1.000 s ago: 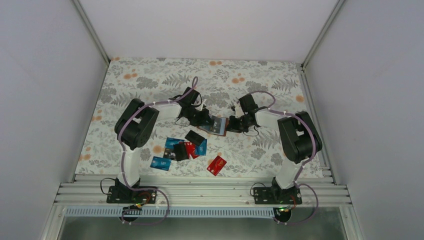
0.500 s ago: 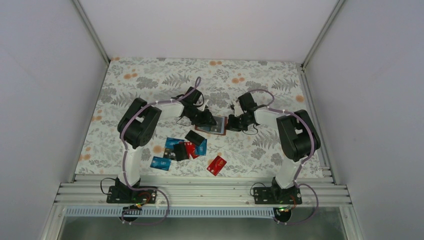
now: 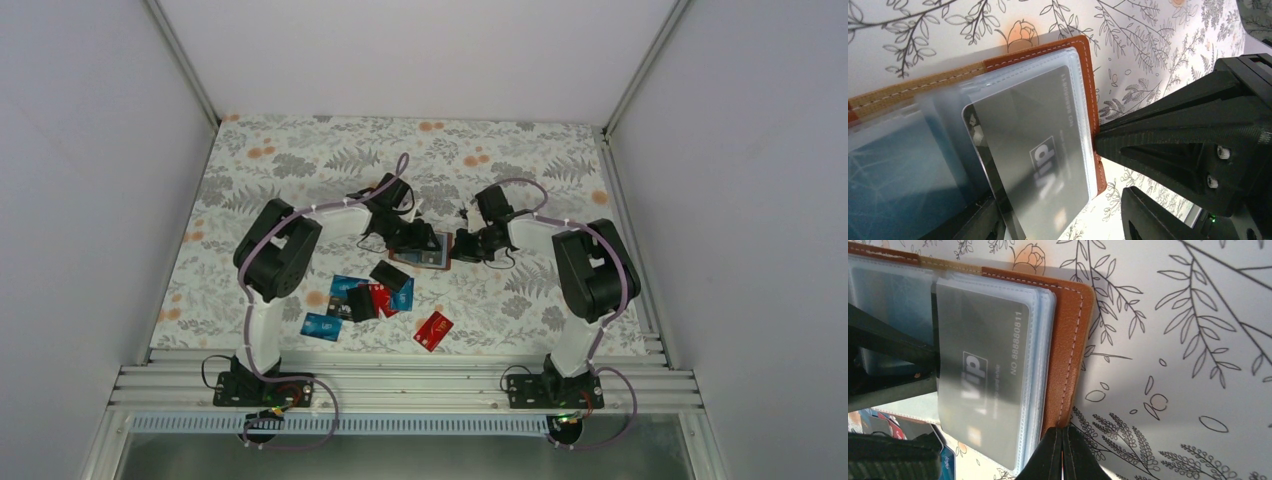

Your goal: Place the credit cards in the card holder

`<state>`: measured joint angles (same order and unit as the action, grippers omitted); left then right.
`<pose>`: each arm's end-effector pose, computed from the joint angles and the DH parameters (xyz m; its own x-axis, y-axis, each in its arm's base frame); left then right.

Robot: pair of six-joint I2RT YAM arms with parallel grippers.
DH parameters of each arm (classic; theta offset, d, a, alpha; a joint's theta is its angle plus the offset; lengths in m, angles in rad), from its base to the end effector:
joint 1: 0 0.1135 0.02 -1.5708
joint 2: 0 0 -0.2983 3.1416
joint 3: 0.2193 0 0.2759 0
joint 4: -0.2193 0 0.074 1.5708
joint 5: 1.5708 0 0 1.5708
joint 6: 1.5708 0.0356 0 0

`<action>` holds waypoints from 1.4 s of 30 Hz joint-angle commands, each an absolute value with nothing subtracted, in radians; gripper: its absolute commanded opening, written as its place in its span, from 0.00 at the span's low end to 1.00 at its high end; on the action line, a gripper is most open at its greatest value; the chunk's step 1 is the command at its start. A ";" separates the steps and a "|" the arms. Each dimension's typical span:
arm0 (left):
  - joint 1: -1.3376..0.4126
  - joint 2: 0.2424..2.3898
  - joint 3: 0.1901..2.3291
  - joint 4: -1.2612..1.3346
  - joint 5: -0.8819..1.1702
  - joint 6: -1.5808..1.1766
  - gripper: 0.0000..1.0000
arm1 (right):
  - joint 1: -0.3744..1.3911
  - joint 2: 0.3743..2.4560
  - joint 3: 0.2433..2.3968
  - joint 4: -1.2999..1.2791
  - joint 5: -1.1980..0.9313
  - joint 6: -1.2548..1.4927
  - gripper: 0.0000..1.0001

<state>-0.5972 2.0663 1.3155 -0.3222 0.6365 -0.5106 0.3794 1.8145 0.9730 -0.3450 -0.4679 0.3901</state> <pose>0.3591 -0.2698 0.1459 -0.9696 0.1841 -0.1614 0.2442 0.6824 -0.6890 0.3246 0.1467 0.1441 -0.9819 -0.0261 -0.1877 -0.1235 0.8394 0.5293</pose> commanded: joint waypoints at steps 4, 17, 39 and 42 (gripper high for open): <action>-0.618 1.990 1.293 -0.432 0.528 -0.490 0.72 | 0.401 1.828 0.992 -0.336 -0.465 0.364 0.05; -0.622 1.832 1.222 -0.423 0.427 -0.478 0.76 | 0.400 1.778 1.043 -0.394 -0.434 0.352 0.22; -0.638 2.005 1.321 -0.386 0.435 -0.463 0.22 | 0.400 1.678 1.015 -0.376 -0.509 0.415 0.30; -0.638 2.012 1.323 -0.394 0.423 -0.461 0.19 | 0.400 1.680 1.017 -0.376 -0.512 0.414 0.30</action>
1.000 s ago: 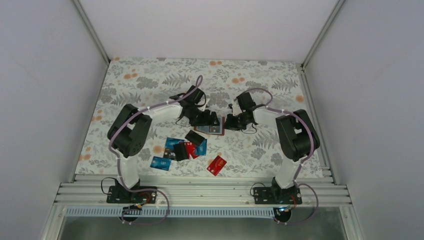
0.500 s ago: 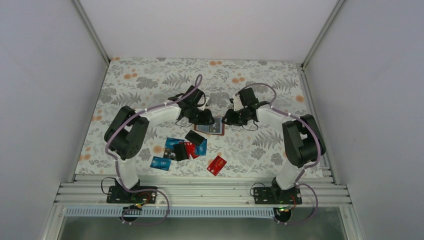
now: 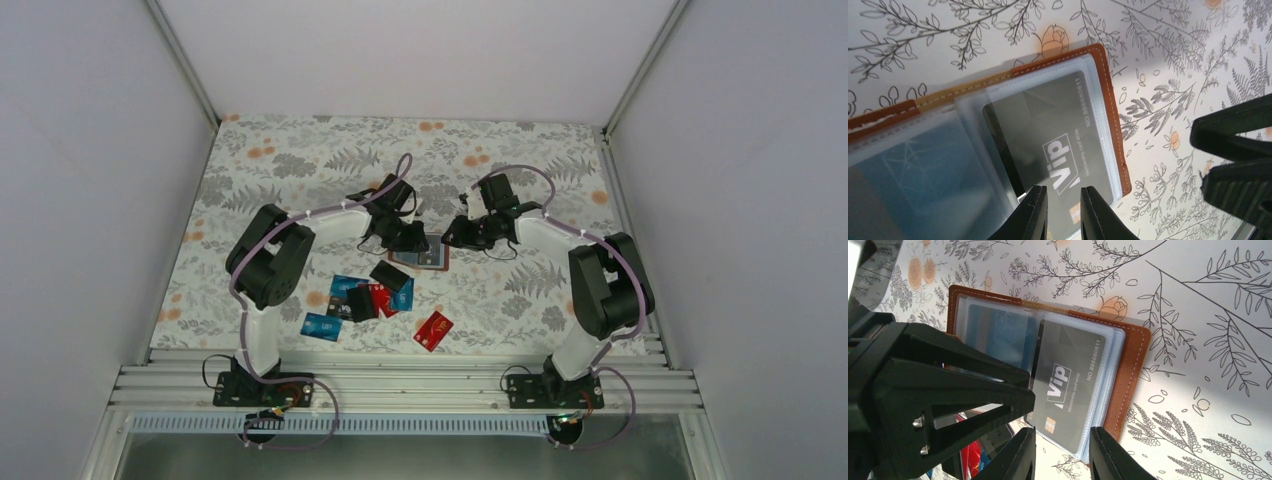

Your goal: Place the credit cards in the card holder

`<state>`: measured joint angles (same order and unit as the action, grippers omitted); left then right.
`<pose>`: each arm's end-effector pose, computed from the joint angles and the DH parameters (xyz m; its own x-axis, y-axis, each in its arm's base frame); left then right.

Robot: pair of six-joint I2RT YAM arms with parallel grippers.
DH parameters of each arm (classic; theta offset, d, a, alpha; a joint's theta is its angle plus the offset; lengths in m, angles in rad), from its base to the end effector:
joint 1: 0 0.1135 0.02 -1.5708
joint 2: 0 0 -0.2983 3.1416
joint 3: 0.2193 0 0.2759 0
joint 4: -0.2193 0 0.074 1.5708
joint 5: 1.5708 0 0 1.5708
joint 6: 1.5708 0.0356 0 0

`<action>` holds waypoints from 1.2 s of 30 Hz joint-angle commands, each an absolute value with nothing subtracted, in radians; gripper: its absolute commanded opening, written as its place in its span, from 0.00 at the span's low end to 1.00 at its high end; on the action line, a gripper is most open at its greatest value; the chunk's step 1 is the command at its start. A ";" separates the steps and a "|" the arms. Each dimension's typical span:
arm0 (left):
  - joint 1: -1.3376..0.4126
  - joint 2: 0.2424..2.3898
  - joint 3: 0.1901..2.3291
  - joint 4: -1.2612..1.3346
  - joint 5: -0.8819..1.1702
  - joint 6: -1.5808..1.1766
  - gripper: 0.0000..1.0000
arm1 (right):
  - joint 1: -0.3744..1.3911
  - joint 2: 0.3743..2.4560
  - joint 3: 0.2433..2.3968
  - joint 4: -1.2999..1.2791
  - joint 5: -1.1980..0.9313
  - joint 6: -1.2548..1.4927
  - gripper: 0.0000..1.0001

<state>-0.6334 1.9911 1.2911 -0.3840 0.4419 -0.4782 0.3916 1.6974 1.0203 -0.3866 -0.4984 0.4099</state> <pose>0.3424 -0.2703 0.1644 -0.9529 0.1837 -0.2414 0.2904 0.7825 -0.5509 0.3228 0.1517 0.1954 -0.9602 -0.0178 -0.2789 -0.1823 0.7963 0.5768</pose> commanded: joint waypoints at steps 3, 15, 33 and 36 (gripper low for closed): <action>-0.638 2.014 1.317 -0.397 0.409 -0.462 0.18 | 0.400 1.680 1.019 -0.371 -0.526 0.416 0.30; -0.638 2.051 1.285 -0.381 0.396 -0.455 0.18 | 0.400 1.753 1.011 -0.318 -0.629 0.436 0.34; -0.637 2.058 1.255 -0.368 0.390 -0.458 0.15 | 0.400 1.818 0.998 -0.300 -0.593 0.463 0.39; -0.637 2.057 1.250 -0.364 0.393 -0.459 0.15 | 0.400 1.826 0.994 -0.286 -0.607 0.468 0.40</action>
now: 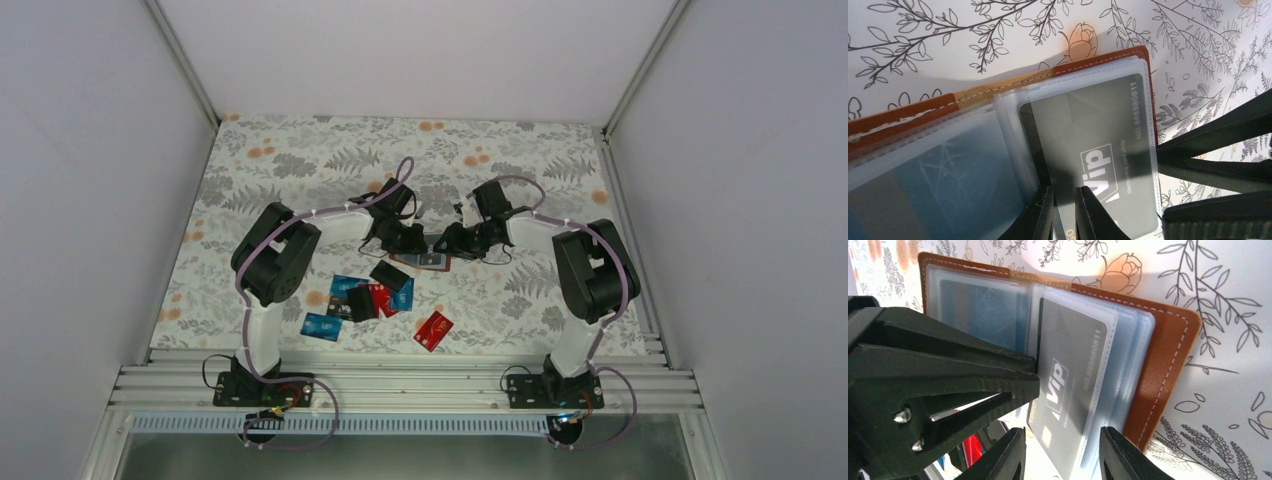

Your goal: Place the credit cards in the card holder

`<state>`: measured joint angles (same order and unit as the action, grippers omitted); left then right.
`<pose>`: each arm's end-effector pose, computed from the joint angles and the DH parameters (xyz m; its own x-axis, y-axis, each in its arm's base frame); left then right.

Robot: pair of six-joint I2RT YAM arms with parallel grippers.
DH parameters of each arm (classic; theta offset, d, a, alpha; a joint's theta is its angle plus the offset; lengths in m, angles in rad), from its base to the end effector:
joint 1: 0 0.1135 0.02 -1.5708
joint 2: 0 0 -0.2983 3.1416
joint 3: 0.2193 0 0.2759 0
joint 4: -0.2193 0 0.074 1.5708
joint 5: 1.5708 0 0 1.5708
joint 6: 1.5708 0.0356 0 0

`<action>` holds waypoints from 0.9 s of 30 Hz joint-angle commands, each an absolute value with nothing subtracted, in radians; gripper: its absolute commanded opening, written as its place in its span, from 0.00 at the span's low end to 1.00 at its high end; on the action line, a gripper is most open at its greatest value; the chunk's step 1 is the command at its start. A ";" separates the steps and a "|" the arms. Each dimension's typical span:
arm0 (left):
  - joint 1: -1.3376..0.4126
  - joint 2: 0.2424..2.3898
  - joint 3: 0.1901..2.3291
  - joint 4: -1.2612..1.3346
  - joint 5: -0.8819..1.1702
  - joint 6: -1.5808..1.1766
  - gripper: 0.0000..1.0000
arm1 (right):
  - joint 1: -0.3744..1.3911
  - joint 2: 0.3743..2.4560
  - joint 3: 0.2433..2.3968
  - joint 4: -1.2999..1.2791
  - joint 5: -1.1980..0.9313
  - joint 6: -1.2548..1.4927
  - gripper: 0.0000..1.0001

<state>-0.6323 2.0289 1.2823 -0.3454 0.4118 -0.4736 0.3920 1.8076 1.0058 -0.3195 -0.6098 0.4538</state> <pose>0.3461 -0.2712 0.1476 -0.9520 0.1794 -0.2480 0.2878 0.8001 -0.5263 0.3297 0.1584 0.1588 -0.9862 -0.0188 -0.1644 -0.1233 0.7463 0.6541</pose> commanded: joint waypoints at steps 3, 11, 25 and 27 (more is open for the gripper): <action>-0.637 2.059 1.249 -0.364 0.394 -0.460 0.15 | 0.401 1.832 0.999 -0.280 -0.621 0.468 0.40; -0.637 2.059 1.251 -0.362 0.398 -0.460 0.15 | 0.400 1.865 1.016 -0.267 -0.649 0.464 0.37; -0.637 2.037 1.241 -0.346 0.426 -0.475 0.14 | 0.400 1.883 1.039 -0.261 -0.660 0.463 0.16; -0.637 2.009 1.233 -0.338 0.425 -0.483 0.14 | 0.401 1.898 1.040 -0.263 -0.659 0.458 0.09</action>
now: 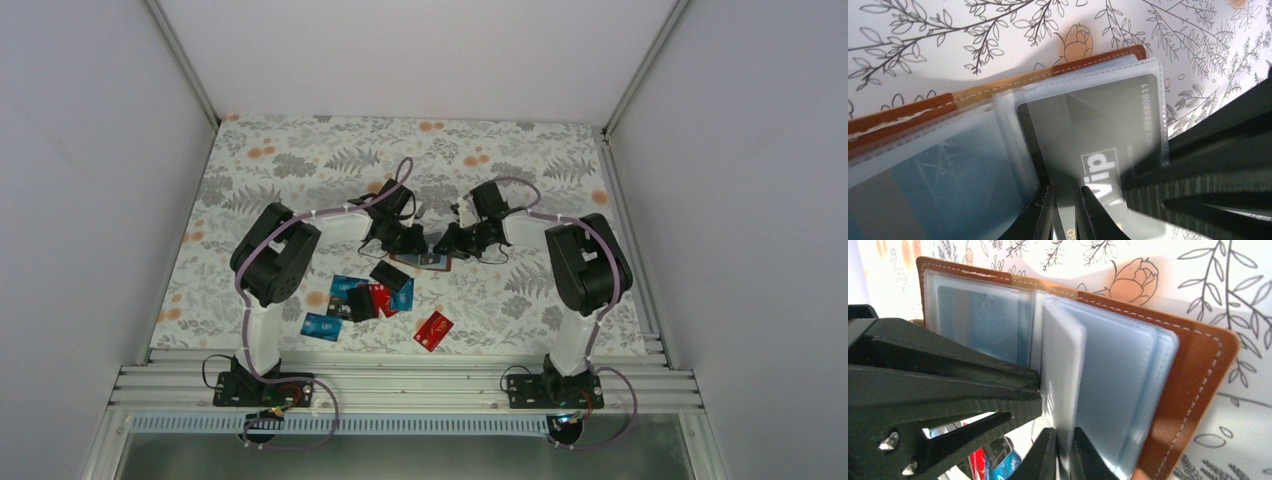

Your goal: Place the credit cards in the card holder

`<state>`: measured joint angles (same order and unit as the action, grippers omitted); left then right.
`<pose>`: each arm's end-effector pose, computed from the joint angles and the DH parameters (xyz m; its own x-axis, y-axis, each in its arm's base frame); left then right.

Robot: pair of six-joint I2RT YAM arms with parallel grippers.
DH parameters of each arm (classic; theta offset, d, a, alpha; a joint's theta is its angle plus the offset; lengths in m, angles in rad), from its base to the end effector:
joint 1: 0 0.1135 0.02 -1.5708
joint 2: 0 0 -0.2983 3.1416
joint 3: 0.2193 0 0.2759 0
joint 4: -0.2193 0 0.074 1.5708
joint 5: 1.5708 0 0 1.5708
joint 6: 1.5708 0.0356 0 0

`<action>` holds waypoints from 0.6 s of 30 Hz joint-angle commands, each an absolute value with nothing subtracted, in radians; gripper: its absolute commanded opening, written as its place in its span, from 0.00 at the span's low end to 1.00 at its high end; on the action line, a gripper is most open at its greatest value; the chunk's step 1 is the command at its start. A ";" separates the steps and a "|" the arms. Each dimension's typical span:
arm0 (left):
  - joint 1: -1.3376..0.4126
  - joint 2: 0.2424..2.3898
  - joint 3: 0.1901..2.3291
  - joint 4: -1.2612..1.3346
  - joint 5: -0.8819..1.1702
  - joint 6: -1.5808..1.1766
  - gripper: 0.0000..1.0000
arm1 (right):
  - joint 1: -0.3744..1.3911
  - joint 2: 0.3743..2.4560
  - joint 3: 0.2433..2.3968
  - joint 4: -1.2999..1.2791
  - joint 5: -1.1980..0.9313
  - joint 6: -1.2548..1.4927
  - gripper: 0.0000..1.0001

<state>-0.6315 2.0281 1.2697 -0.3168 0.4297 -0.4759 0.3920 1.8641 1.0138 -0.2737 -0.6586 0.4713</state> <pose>0.3456 -0.2712 0.1459 -0.9503 0.1790 -0.2548 0.2939 0.7862 -0.5436 0.3365 0.1627 0.1442 -0.9907 -0.0210 -0.1344 -0.1085 0.7176 0.6879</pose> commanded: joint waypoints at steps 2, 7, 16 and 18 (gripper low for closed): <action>-0.637 1.981 1.235 -0.343 0.415 -0.488 0.15 | 0.400 1.904 1.040 -0.276 -0.645 0.451 0.05; -0.636 1.909 1.240 -0.384 0.377 -0.484 0.17 | 0.400 1.890 1.045 -0.328 -0.563 0.428 0.04; -0.615 1.832 1.227 -0.457 0.239 -0.452 0.22 | 0.400 1.875 1.094 -0.444 -0.478 0.383 0.05; -0.612 1.823 1.218 -0.461 0.219 -0.443 0.22 | 0.400 1.870 1.109 -0.471 -0.452 0.371 0.05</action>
